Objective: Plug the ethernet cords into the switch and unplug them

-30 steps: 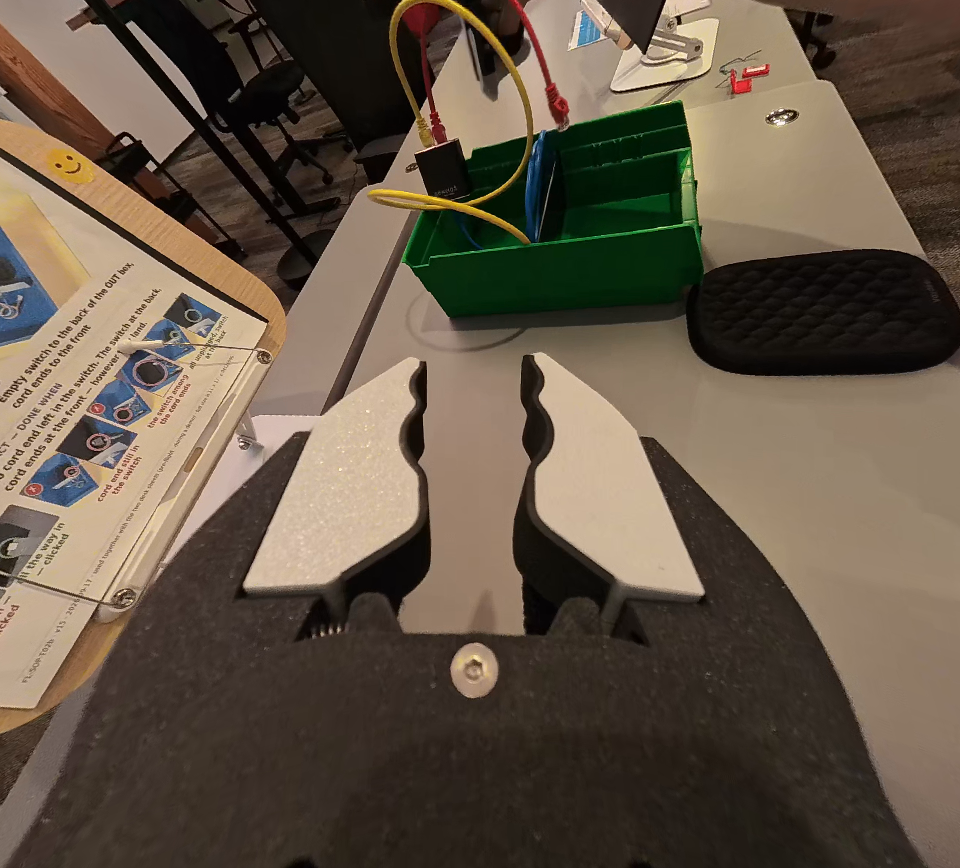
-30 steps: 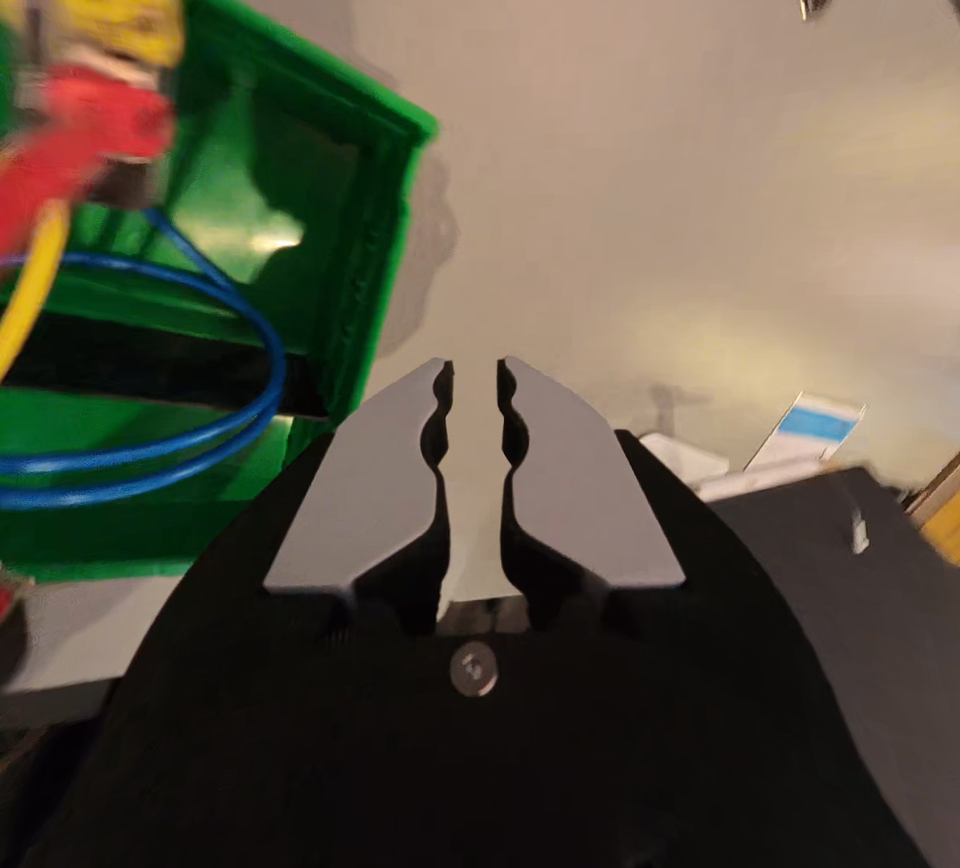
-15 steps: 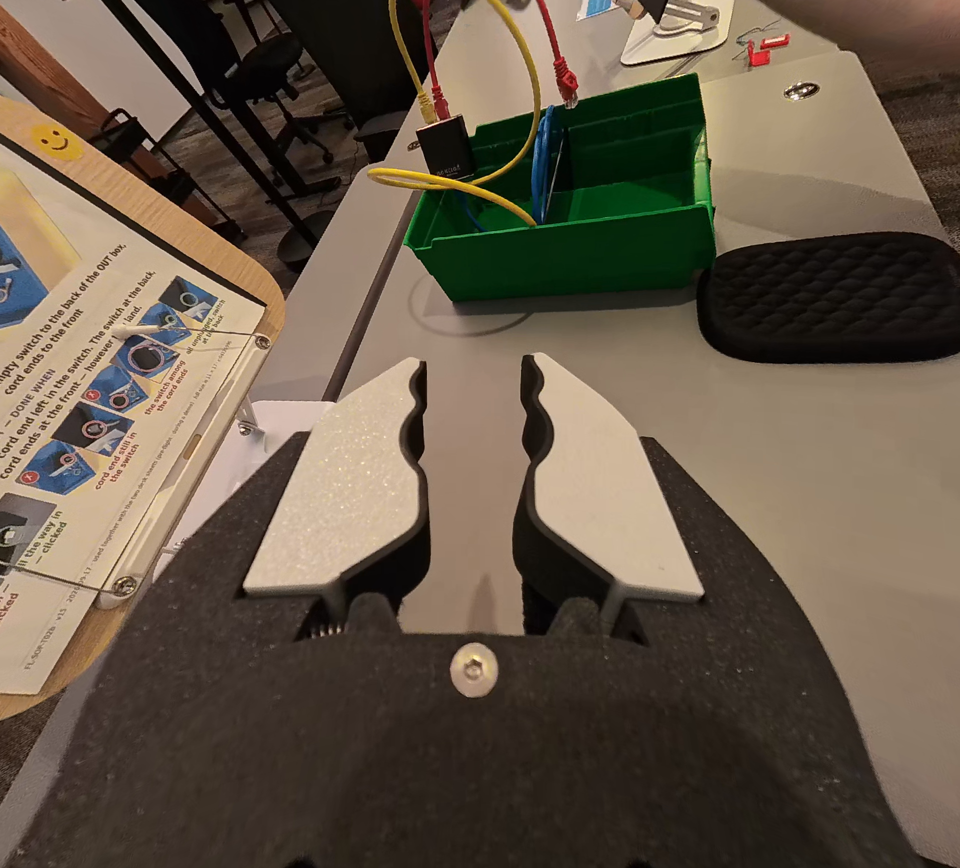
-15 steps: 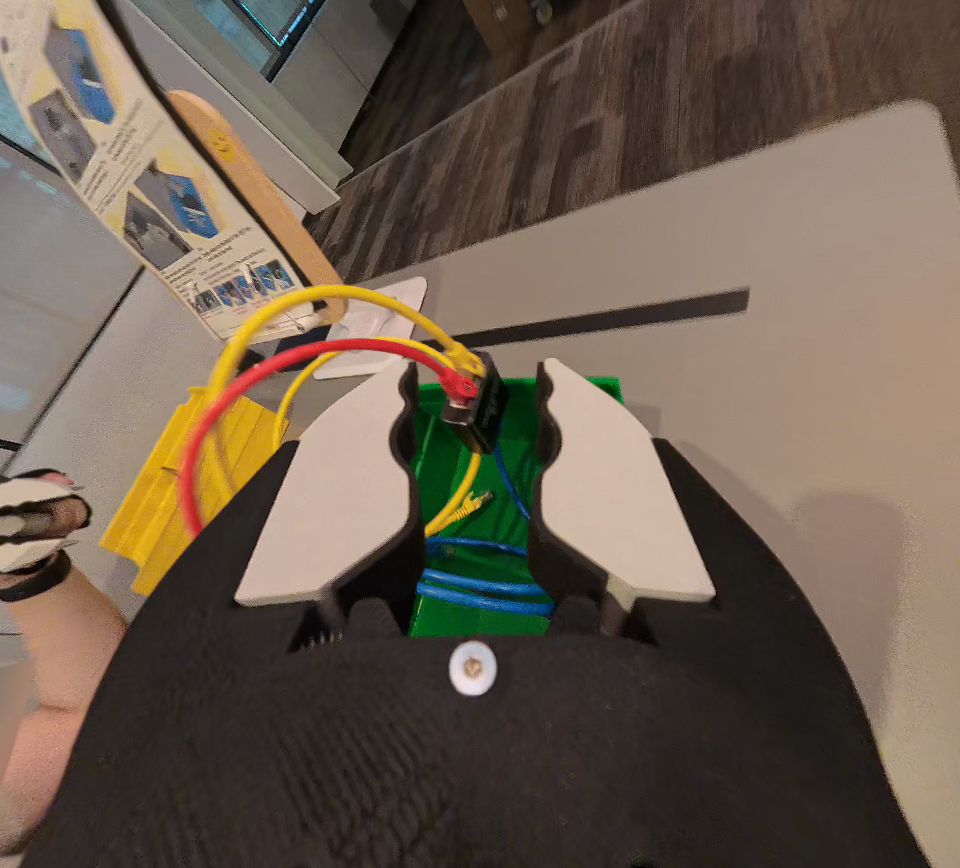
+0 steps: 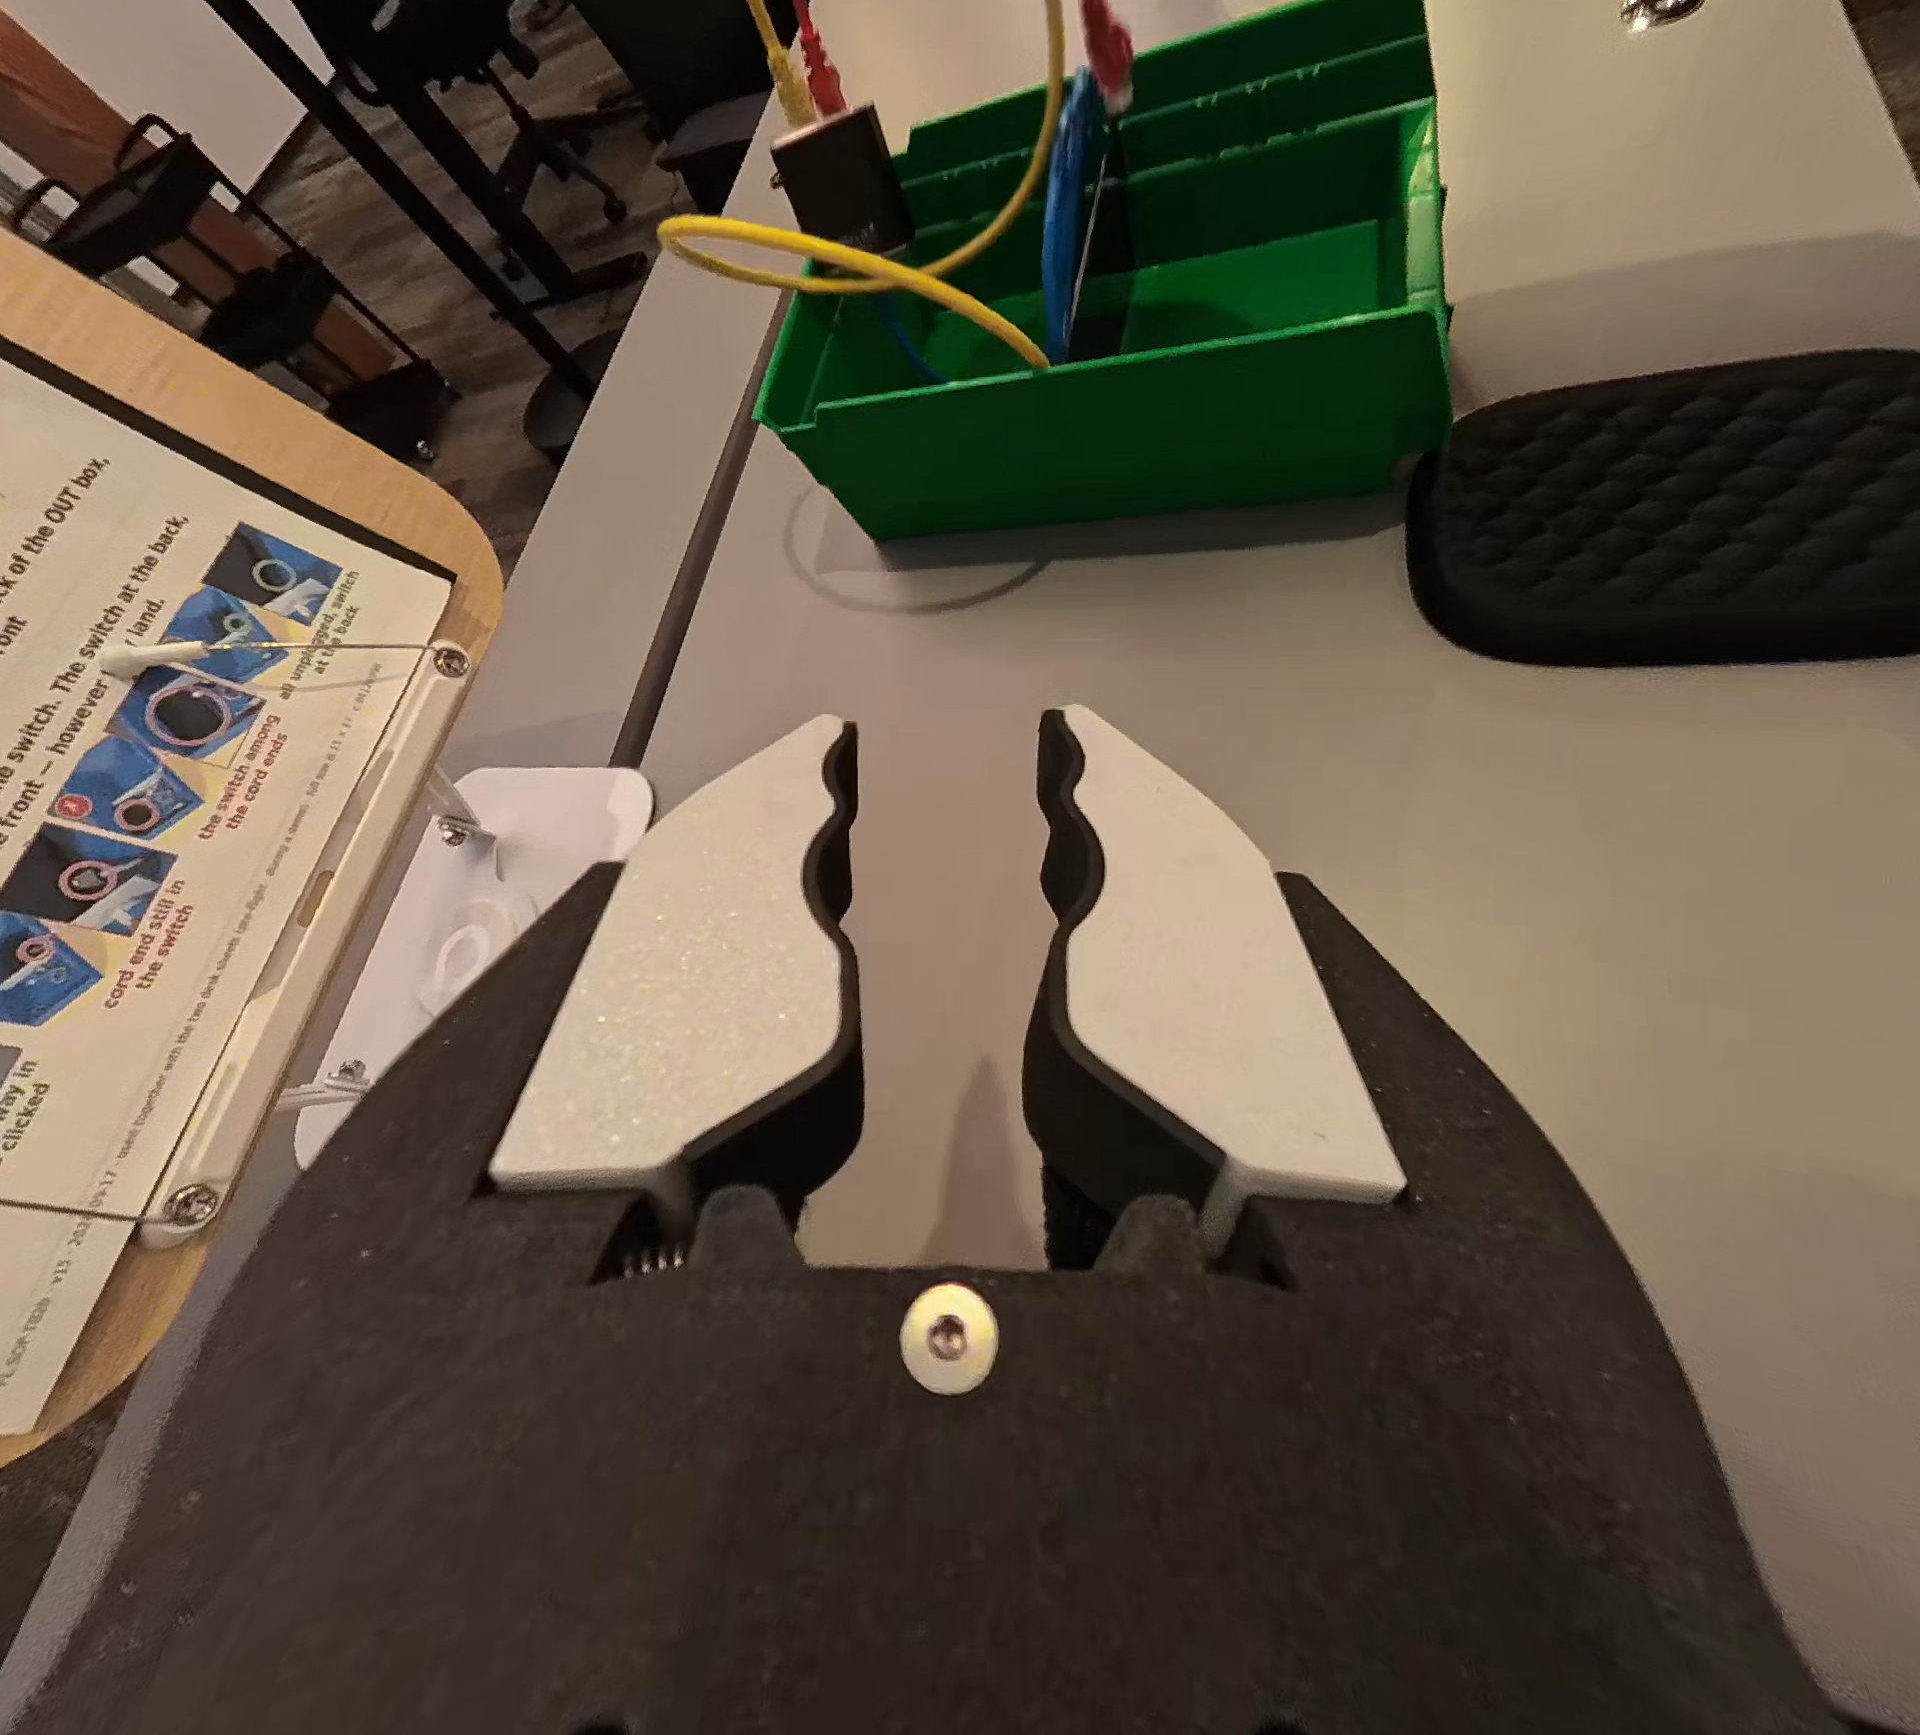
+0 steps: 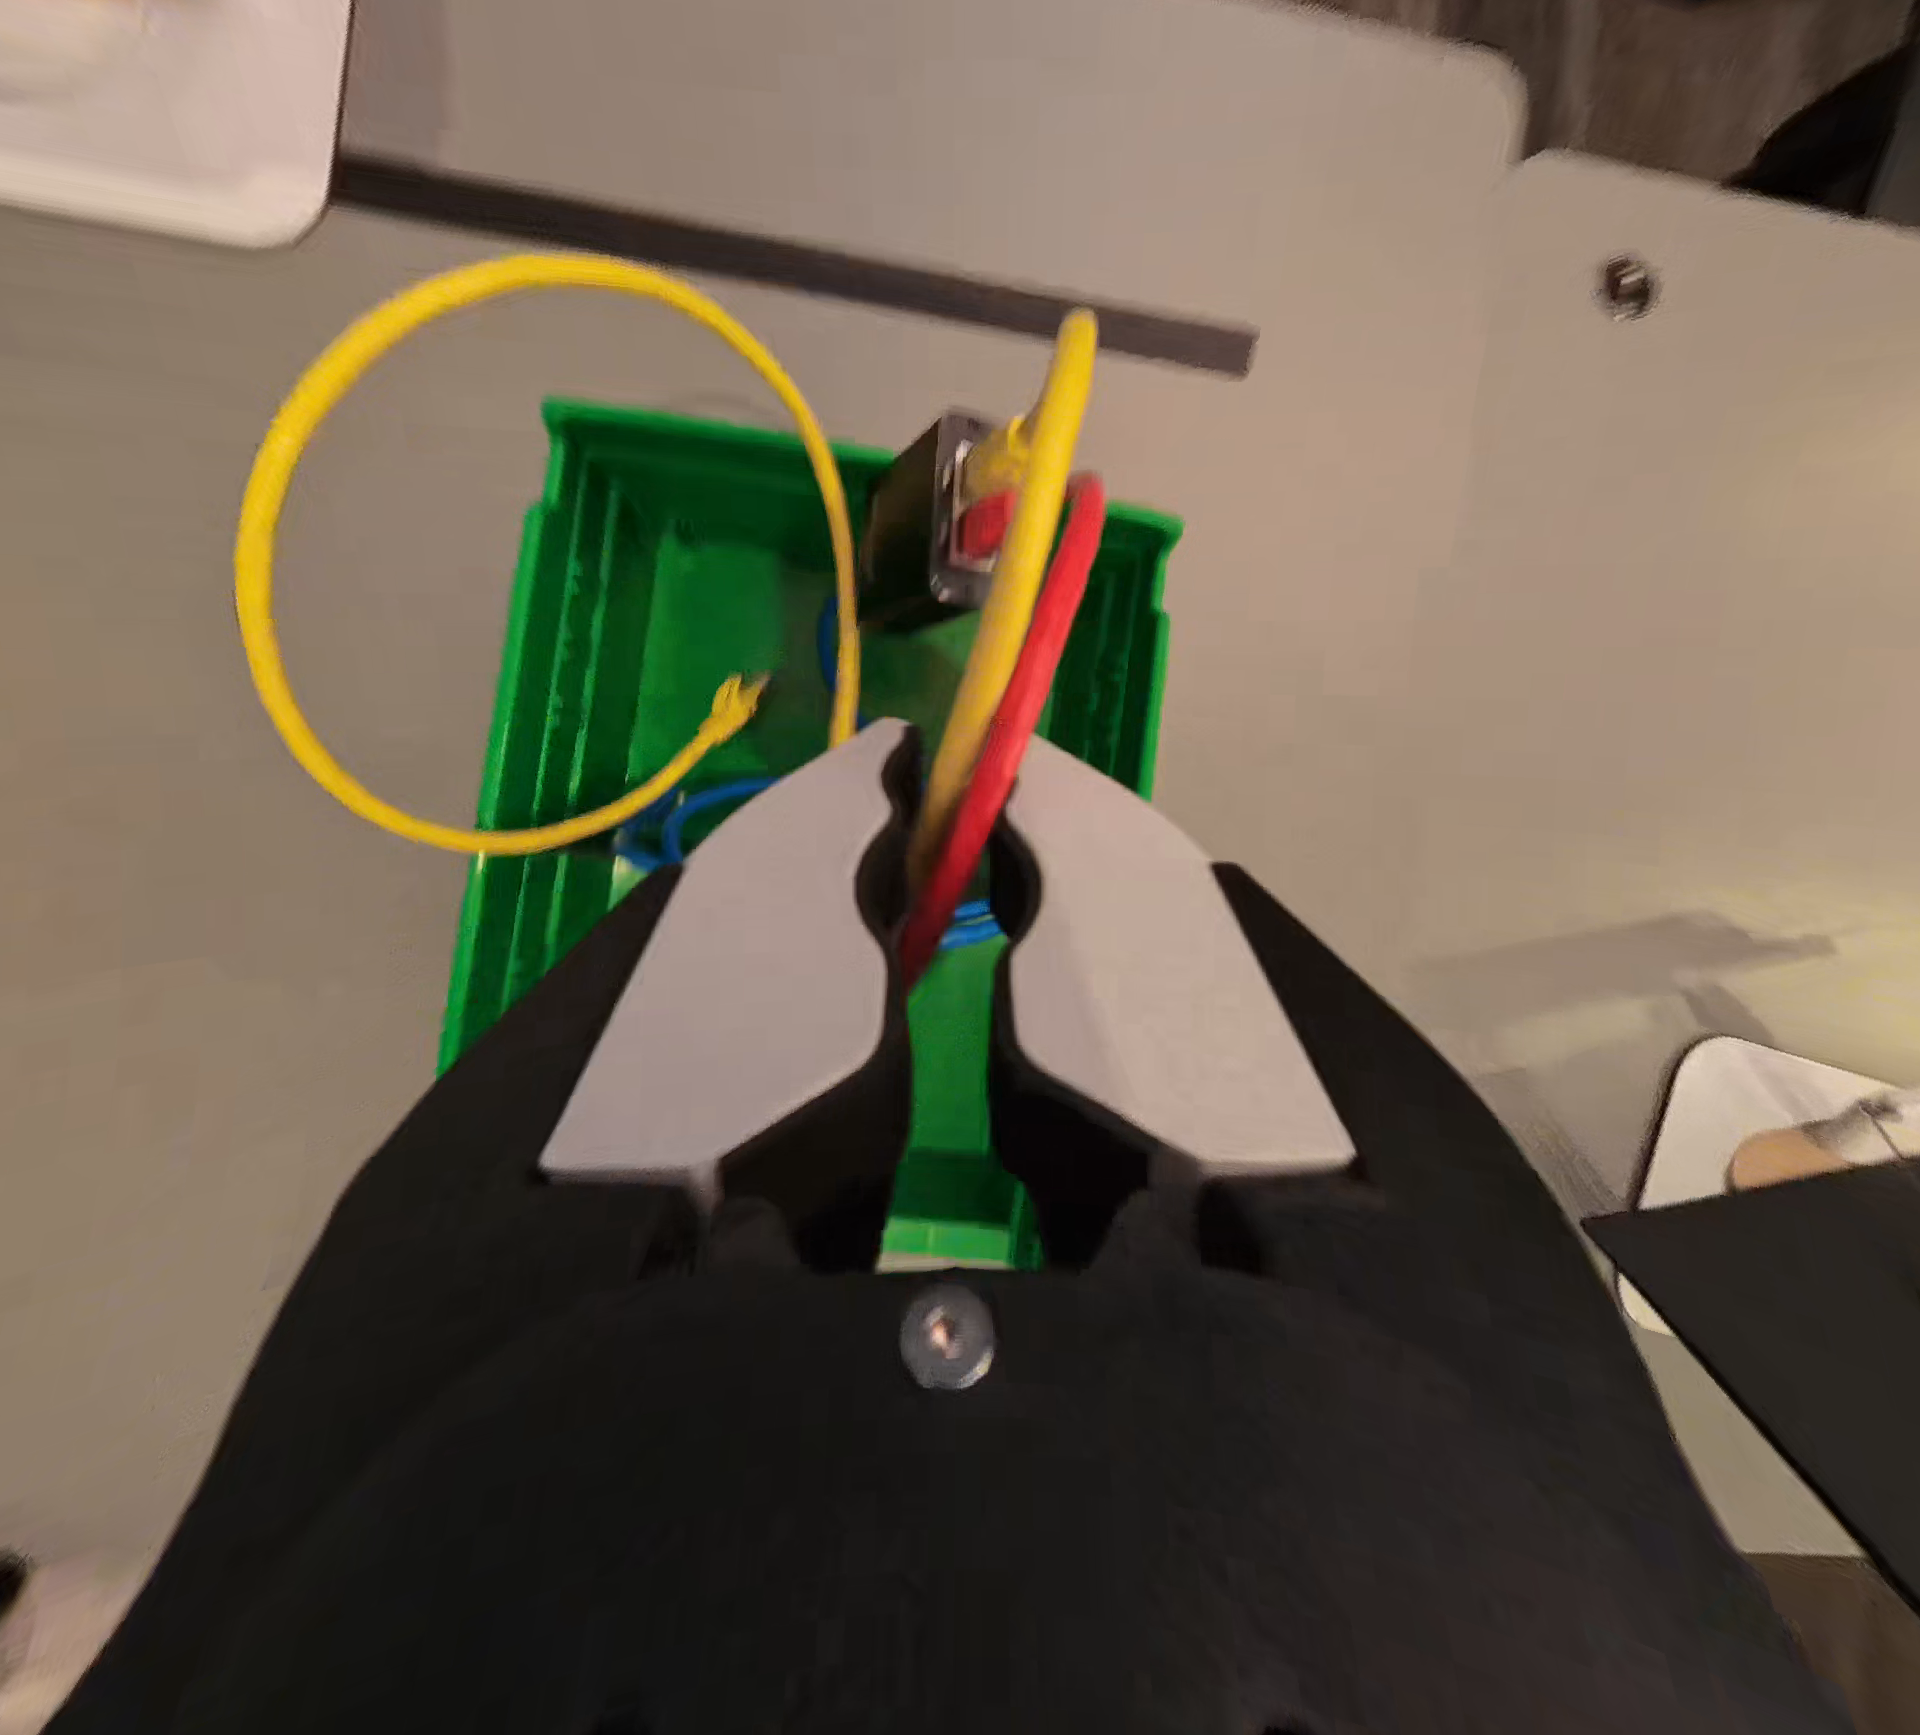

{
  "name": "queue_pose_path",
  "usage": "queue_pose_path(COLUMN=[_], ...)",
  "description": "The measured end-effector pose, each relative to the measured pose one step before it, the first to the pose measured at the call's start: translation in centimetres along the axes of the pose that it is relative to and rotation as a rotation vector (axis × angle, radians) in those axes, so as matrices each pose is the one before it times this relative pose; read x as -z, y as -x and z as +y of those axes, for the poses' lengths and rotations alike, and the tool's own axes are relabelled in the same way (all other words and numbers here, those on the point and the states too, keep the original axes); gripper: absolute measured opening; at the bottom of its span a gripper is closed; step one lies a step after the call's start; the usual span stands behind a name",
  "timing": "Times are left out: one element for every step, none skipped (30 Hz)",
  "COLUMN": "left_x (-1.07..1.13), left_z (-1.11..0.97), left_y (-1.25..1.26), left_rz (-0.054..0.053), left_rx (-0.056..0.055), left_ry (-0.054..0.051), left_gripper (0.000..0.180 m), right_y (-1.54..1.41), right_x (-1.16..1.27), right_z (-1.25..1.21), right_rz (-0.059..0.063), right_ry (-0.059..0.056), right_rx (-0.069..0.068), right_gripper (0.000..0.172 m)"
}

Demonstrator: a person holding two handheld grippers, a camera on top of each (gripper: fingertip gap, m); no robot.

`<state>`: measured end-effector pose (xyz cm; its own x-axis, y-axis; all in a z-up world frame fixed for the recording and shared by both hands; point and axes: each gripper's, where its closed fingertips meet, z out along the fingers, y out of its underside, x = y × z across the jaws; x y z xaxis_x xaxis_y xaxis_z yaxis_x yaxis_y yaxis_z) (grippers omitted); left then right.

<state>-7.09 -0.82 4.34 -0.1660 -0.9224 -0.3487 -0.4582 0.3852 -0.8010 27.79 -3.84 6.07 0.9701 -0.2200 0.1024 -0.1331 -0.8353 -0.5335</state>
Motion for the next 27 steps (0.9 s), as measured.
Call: queue_pose_path(left_x=[-0.039, -0.006, 0.012, 0.012, 0.038, 0.058, 0.074, 0.11, 0.114, 0.113, 0.105, 0.082, 0.04, -0.002, -0.023, -0.049, -0.056, -0.051, -0.047, -0.042, -0.023, -0.04, -0.027, -0.041, -0.035, -0.039, -0.033], left_z=[-0.261, -0.199, -0.111, -0.047, -0.003, -0.003, -0.042, -0.062, -0.076, -0.111, -0.124, -0.117, -0.079, -0.041, 0.01, 0.044, 0.046, 0.024, 0.028, 0.042, 0.031, 0.032, 0.026, 0.014, 0.008, 0.014, 0.018], left_y=[0.033, -0.023, -0.102, -0.064, 0.024, 0.003, -0.05, -0.047, -0.022, -0.016, -0.037, -0.032, -0.02, 0.008, 0.007, -0.011, -0.009, 0.022, -0.01, -0.02, 0.004, 0.022, -0.008, 0.003, -0.018, -0.012, -0.002], left_rz=[-0.0033, 0.0008, 0.0067, 0.0042, -0.0013, 0.0002, 0.0038, 0.0031, 0.0012, 0.0011, 0.0026, 0.0034, 0.0022, 0.0006, 0.0011, 0.0016, 0.0007, -0.0007, 0.0005, 0.0014, -0.0005, -0.0006, 0.0013, 0.0008, 0.0015, 0.0013, -0.0003], left_rx=[0.0031, 0.0018, 0.0, -0.0019, -0.0021, -0.0006, 0.0005, 0.0001, -0.0009, -0.0006, 0.0008, 0.0013, 0.001, 0.001, 0.001, 0.0008, 0.0003, 0.0008, 0.0017, 0.0008, -0.0005, 0.0002, 0.0011, 0.0009, 0.0009, 0.0008, -0.0003], left_ry=[-0.012, -0.0095, -0.0055, -0.0021, 0.0003, 0.0, -0.0028, -0.004, -0.0041, -0.0056, -0.0067, -0.0068, -0.005, -0.0028, -0.0001, 0.0018, 0.0016, 0.0009, 0.0015, 0.0016, 0.0011, 0.0012, 0.0011, 0.0005, 0.0, 0.0008, 0.0017], left_gripper=[0.032, 0.032, 0.032, 0.032, 0.032, 0.032, 0.032, 0.032, 0.032, 0.032, 0.032, 0.032, 0.032, 0.032, 0.032, 0.032, 0.032, 0.032, 0.032, 0.032, 0.032, 0.032, 0.032, 0.032, 0.032, 0.032, 0.032], right_y=[0.37, 0.33, 0.522, 0.633, 0.648, 0.195, -0.478, -0.937, -0.992, -0.185, 0.223, -0.177, 0.059, 0.11, -0.197, -0.179, 0.205, 0.277, 0.074, 0.044, 0.139, 0.106, 0.076, 0.144, 0.117, 0.048, -0.014], right_x=[-0.514, -0.363, -0.222, -0.101, -0.082, -0.139, -0.147, -0.197, -0.247, -0.357, -0.379, -0.395, -0.472, -0.509, -0.501, -0.482, -0.493, -0.376, -0.125, 0.121, 0.177, 0.142, 0.141, 0.137, 0.159, 0.169, 0.161], right_z=[0.425, -0.177, -0.358, -0.388, -0.341, 0.029, 0.342, 0.663, 0.621, 0.438, 0.326, 0.451, 0.598, 0.773, 0.772, 0.798, 0.684, 0.31, -0.097, -0.261, -0.155, 0.019, 0.069, 0.037, -0.037, -0.083, -0.103], right_rz=[-0.0393, -0.0412, -0.0611, -0.0819, -0.0912, -0.0577, -0.0065, 0.031, 0.0353, -0.0177, -0.0365, 0.0002, -0.0019, 0.0034, 0.0232, 0.0165, -0.0152, -0.0212, -0.0053, -0.0014, -0.0037, 0.0006, 0.002, -0.0038, -0.0036, 0.0031, 0.0079], right_ry=[0.0268, -0.0139, -0.0305, -0.0388, -0.0373, -0.0273, -0.0174, -0.0067, -0.0085, -0.0213, -0.0307, -0.023, -0.0139, 0.0, 0.0078, 0.016, 0.0159, -0.0067, -0.0288, -0.0329, -0.0222, -0.0086, -0.003, -0.0032, -0.0034, -0.0072, -0.0067], right_rx=[0.0322, 0.0444, 0.0447, 0.0133, 0.0204, 0.0386, 0.0333, 0.0156, -0.0061, -0.0025, 0.0175, 0.0328, 0.0524, 0.0489, 0.0265, -0.0023, -0.014, -0.0136, -0.0121, -0.0074, -0.0001, 0.0049, 0.0035, -0.0008, -0.0001, 0.003, 0.0048], right_gripper=[0.007, 0.006, 0.005, 0.003, 0.002, 0.002, 0.002, 0.002, 0.001, 0.001, 0.002, 0.002, 0.001, 0.002, 0.002, 0.002, 0.002, 0.003, 0.003, 0.002, 0.003, 0.003, 0.003, 0.003, 0.003, 0.005, 0.011])
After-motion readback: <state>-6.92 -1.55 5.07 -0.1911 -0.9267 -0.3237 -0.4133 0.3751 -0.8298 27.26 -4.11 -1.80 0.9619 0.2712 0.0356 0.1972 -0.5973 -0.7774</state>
